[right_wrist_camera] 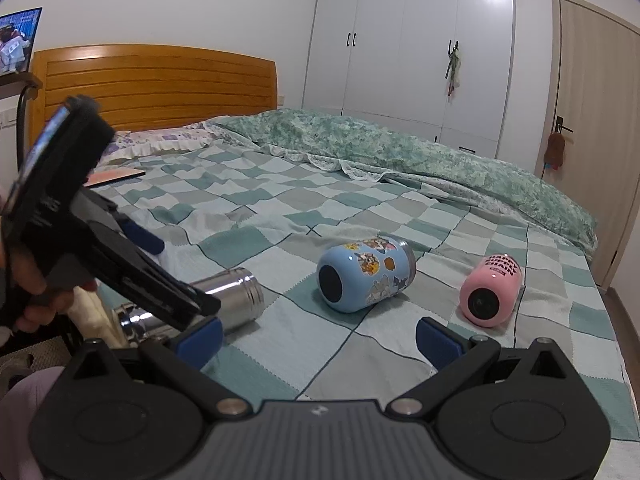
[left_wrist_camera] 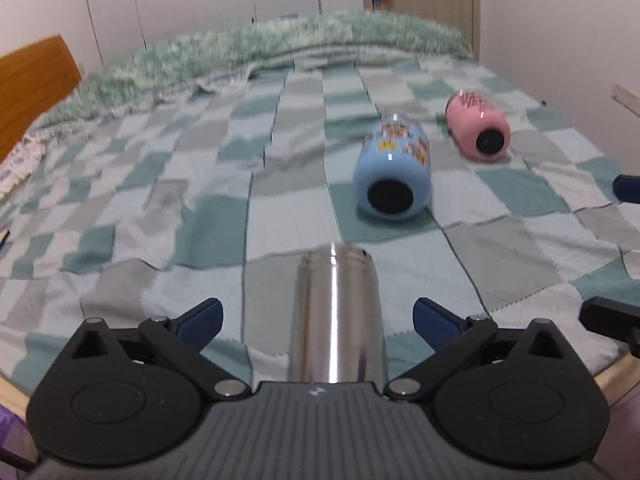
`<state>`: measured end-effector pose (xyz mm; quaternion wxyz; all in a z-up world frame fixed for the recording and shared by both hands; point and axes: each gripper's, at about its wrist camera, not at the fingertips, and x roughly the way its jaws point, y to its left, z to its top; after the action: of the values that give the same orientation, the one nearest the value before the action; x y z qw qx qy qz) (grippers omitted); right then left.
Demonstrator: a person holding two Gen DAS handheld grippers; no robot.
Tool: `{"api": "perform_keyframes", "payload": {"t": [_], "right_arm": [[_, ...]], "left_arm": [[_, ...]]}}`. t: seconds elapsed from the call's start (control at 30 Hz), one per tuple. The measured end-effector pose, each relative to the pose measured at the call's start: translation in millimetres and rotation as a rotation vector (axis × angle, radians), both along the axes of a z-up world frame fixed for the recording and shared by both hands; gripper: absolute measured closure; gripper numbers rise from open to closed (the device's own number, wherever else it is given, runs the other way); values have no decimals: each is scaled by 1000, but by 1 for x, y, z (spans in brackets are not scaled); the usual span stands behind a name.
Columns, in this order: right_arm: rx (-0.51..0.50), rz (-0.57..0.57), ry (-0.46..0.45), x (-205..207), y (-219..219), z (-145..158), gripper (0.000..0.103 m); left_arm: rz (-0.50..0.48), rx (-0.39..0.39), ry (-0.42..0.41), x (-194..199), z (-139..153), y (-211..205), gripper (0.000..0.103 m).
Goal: Flip cup upright
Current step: 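Lift the silver cup with the left gripper and carry it toward the right gripper, then close the right gripper on the silver cup while the left gripper opens and withdraws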
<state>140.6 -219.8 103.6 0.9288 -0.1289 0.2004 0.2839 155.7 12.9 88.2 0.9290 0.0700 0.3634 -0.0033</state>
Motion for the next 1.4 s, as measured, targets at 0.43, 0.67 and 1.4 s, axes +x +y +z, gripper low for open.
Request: {"api": "perform_keyframes", "payload": {"t": [0.43, 0.67, 1.4], "right_arm": [[-22, 9, 30, -9, 55, 10, 0], [-26, -34, 88, -3, 103, 7, 0], [28, -333, 473, 87, 172, -41, 1]], "left_arm": [[23, -74, -193, -45, 14, 72, 0], [34, -100, -232, -54, 1, 113, 0], [-6, -65, -179, -21, -42, 166, 0]]}}
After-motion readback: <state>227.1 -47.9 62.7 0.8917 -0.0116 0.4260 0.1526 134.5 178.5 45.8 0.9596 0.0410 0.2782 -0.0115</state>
